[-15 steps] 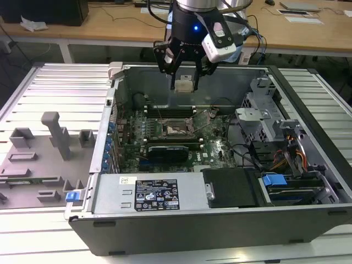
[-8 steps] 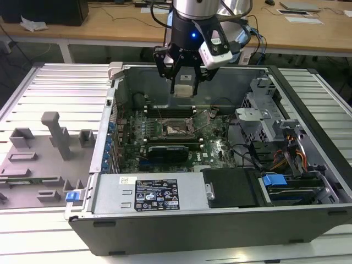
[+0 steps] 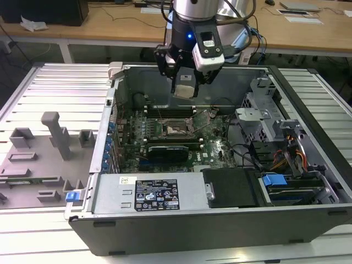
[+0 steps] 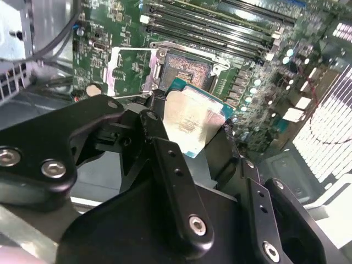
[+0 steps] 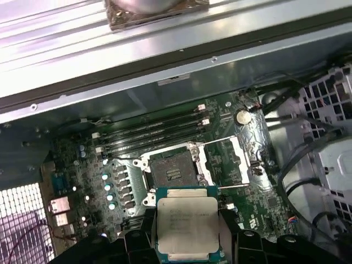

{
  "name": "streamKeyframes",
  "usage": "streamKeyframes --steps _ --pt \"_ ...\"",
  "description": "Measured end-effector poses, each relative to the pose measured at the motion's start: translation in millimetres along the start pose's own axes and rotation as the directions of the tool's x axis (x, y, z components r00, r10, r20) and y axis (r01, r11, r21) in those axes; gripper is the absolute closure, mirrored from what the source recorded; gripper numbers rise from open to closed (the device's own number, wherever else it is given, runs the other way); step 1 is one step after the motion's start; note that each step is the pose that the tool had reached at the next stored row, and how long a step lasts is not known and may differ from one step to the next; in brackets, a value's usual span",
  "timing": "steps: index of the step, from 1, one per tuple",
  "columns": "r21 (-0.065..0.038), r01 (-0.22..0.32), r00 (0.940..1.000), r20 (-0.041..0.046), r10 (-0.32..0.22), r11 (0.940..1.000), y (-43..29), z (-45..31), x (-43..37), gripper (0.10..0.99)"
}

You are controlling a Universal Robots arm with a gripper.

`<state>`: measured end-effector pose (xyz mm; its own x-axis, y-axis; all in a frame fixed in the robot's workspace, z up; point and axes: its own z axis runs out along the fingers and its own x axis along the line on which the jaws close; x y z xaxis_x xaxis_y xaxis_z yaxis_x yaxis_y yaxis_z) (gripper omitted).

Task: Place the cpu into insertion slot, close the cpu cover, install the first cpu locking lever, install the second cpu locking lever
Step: 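Place the cpu into insertion slot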

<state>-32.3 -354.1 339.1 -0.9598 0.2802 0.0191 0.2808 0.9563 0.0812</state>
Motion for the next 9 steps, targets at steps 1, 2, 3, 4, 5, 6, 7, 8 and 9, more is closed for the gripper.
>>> streamKeyframes --steps 1,2,3,4,5,6,7,8,9 --pt "-0.001 -0.031 0.9995 0.0025 0.031 0.9995 0.0 0.4 0.0 0.545" --pt "-0.001 -0.05 0.9987 0.004 0.05 0.9988 0.0 0.6 0.0 0.545" --pt "-0.002 -0.067 0.9977 0.0054 0.067 0.9977 -0.1 0.8 0.0 0.545" --pt "-0.002 -0.09 0.9959 0.0072 0.09 0.996 -0.1 1.1 0.0 0.545" --pt "-0.002 -0.105 0.9945 0.0084 0.105 0.9945 -0.1 1.3 0.0 0.545" --pt "-0.003 -0.125 0.9921 0.0101 0.125 0.9921 -0.1 1.6 0.0 0.545" --pt "-0.004 -0.141 0.9899 0.0113 0.141 0.99 -0.1 1.8 0.0 0.545" --pt "-0.004 -0.161 0.9868 0.0129 0.161 0.9869 -0.2 2.0 0.0 0.545" --pt "-0.005 -0.177 0.9841 0.0141 0.177 0.9842 -0.2 2.2 0.0 0.545"
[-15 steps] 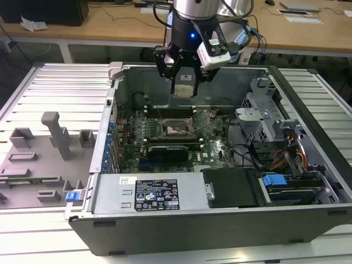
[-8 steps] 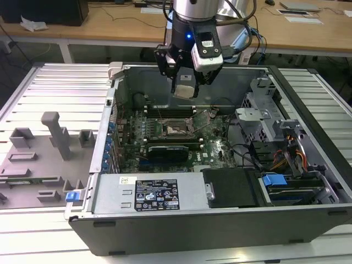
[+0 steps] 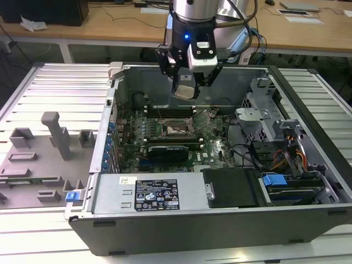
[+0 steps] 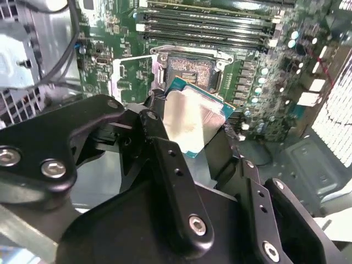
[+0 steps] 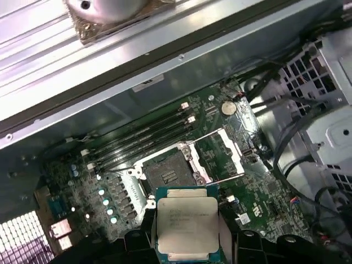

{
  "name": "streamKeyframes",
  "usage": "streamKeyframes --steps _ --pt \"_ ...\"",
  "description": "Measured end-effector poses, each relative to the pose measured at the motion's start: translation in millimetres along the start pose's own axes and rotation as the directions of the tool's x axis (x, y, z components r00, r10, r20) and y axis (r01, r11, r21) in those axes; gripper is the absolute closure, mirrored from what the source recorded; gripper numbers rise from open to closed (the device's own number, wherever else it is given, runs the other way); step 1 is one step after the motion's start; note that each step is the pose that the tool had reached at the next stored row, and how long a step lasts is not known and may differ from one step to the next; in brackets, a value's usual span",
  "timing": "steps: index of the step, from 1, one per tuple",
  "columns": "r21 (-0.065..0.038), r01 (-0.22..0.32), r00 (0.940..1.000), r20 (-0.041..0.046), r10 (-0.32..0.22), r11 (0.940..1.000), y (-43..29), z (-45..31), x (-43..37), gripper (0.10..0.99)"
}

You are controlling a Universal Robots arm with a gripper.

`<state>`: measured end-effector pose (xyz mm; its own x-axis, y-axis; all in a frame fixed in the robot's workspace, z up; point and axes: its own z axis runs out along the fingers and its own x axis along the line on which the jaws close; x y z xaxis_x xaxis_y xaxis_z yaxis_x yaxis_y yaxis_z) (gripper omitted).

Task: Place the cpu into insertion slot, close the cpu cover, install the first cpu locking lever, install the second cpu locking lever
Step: 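Place the cpu into insertion slot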

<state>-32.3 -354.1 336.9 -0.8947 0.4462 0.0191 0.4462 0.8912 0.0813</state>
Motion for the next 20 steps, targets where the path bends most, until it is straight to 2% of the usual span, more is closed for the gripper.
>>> streamKeyframes --steps 1,2,4,7,10,11,13,14,17,18,19,20 --pt "-0.001 -0.065 0.9979 0.0053 0.065 0.9979 -0.1 0.9 0.0 0.545" --pt "-0.003 -0.124 0.9923 0.0099 0.124 0.9923 -0.1 1.7 0.0 0.545" --pt "-0.005 -0.186 0.9824 0.0148 0.186 0.9825 -0.2 2.6 -0.1 0.545" --pt "-0.007 -0.239 0.9707 0.0189 0.24 0.9709 -0.4 4.1 -0.1 0.545" --pt "-0.01 -0.308 0.9509 0.0242 0.309 0.9512 -0.6 7.8 -0.1 0.545" --pt "-0.011 -0.333 0.9426 0.026 0.333 0.9429 -0.8 9.8 -0.2 0.545" --pt "-0.014 -0.394 0.9184 0.0306 0.394 0.9189 -1.4 16.8 -0.3 0.545" --pt "-0.015 -0.416 0.9088 0.0321 0.416 0.9093 -1.5 18.4 -0.3 0.545" --pt "-0.018 -0.457 0.8887 0.0351 0.457 0.8894 -1.6 20.4 -0.4 0.545" --pt "-0.019 -0.473 0.8802 0.0363 0.473 0.8809 -1.7 21.0 -0.4 0.545" --pt "-0.021 -0.502 0.8639 0.0383 0.502 0.8648 -1.8 21.9 -0.4 0.545" --pt "-0.022 -0.521 0.8522 0.0397 0.522 0.8531 -1.8 22.5 -0.4 0.545"
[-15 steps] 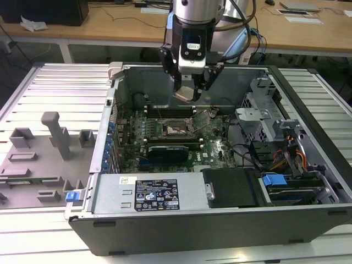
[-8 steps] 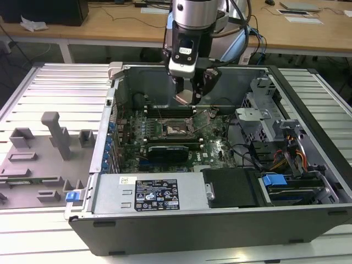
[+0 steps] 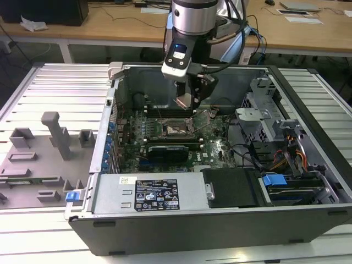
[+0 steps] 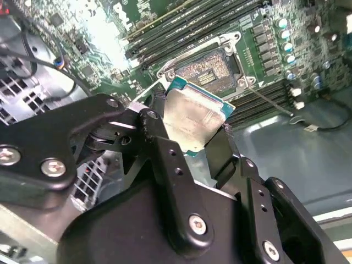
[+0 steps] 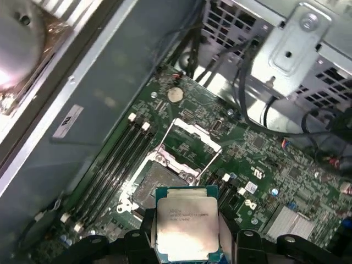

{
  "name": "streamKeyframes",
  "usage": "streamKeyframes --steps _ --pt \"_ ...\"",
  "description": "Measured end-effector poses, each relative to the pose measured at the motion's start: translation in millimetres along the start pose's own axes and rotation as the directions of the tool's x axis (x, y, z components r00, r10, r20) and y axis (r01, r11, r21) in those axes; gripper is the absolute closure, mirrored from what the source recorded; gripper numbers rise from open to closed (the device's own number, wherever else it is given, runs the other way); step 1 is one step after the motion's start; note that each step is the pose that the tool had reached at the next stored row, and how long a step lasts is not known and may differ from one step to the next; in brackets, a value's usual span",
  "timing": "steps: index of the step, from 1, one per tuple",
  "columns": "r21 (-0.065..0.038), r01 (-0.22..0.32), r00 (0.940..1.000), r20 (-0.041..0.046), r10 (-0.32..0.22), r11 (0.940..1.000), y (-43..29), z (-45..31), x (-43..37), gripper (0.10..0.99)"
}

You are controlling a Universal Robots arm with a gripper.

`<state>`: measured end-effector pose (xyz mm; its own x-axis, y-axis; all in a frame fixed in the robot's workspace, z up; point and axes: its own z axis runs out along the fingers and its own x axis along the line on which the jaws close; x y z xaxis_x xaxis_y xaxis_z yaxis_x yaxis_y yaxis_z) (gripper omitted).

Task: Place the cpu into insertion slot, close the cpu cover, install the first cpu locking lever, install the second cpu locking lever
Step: 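Place the cpu into insertion slot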

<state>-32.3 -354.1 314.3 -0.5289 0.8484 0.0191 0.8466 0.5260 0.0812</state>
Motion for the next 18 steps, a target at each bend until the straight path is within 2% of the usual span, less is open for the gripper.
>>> streamKeyframes --steps 1,2,5,7,8,11,12,15,16,17,18 --pt "-0.001 -0.041 0.9992 0.0033 0.041 0.9992 -0.1 0.9 0.0 0.545" --pt "-0.003 -0.107 0.9942 0.0086 0.107 0.9943 -0.2 2.2 0.0 0.545" --pt "-0.005 -0.193 0.981 0.0154 0.193 0.9811 -0.3 3.7 -0.1 0.545" --pt "-0.007 -0.248 0.9686 0.0195 0.248 0.9688 -0.4 4.6 -0.1 0.545" --pt "-0.009 -0.292 0.956 0.023 0.292 0.9563 -0.4 5.3 -0.1 0.545" --pt "-0.012 -0.357 0.9337 0.0277 0.357 0.9341 -0.5 6.7 -0.1 0.545" --pt "-0.014 -0.382 0.9236 0.0295 0.382 0.9241 -0.6 7.7 -0.2 0.545" --pt "-0.017 -0.436 0.8992 0.0334 0.436 0.8999 -0.9 11.2 -0.2 0.545" --pt "-0.018 -0.46 0.8871 0.0353 0.46 0.8878 -1.1 13.5 -0.3 0.545" --pt "-0.019 -0.475 0.8791 0.0364 0.475 0.8799 -1.2 16.6 0.0 0.545" --pt "-0.019 -0.477 0.878 0.0365 0.477 0.8787 -1.2 18.8 0.2 0.545"
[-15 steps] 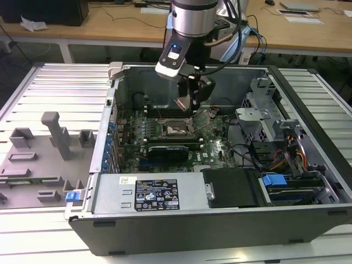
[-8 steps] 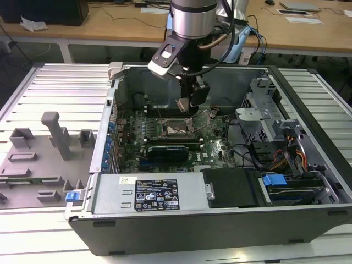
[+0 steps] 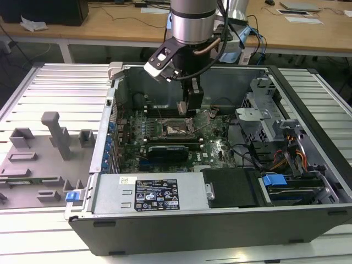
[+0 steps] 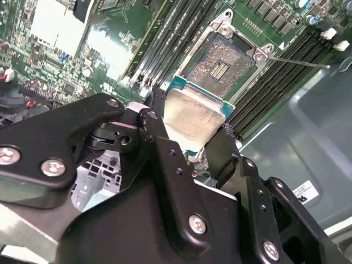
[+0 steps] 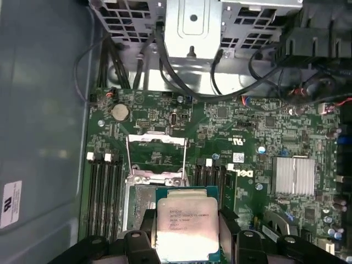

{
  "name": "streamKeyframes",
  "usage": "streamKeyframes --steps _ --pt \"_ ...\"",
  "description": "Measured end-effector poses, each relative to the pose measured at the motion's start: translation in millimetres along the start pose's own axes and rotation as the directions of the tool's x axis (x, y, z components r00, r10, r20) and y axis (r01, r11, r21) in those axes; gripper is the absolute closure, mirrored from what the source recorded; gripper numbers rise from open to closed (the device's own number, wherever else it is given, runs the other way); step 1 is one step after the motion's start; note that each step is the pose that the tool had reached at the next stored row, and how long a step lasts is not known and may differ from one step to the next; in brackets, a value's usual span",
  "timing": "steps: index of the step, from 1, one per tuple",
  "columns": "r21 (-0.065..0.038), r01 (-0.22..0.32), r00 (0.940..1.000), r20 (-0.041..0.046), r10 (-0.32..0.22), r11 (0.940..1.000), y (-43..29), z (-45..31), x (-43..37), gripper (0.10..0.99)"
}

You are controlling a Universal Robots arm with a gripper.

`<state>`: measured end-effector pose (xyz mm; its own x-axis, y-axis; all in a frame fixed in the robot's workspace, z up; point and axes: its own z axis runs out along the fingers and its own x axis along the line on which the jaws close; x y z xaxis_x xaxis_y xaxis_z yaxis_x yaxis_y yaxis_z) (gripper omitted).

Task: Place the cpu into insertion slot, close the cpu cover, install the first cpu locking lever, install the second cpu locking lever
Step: 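Place the cpu into insertion slot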

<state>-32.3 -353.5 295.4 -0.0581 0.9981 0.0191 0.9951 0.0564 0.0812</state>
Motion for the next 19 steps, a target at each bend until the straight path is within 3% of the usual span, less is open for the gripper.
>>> streamKeyframes --steps 4,11,16,19 --pt "-0.001 -0.001 1.0 0.0002 0.001 1.0 -1.6 7.4 3.3 0.545" --pt "-0.02 -0.002 1.0 0.0013 0.002 0.9998 -12.9 25.4 7.9 0.545" --pt "-0.021 -0.03 0.9995 0.0036 0.03 0.9993 -14.1 37.2 9.7 0.545" --pt "-0.022 -0.044 0.999 0.0047 0.044 0.9988 -14.6 46.6 15.8 0.545"
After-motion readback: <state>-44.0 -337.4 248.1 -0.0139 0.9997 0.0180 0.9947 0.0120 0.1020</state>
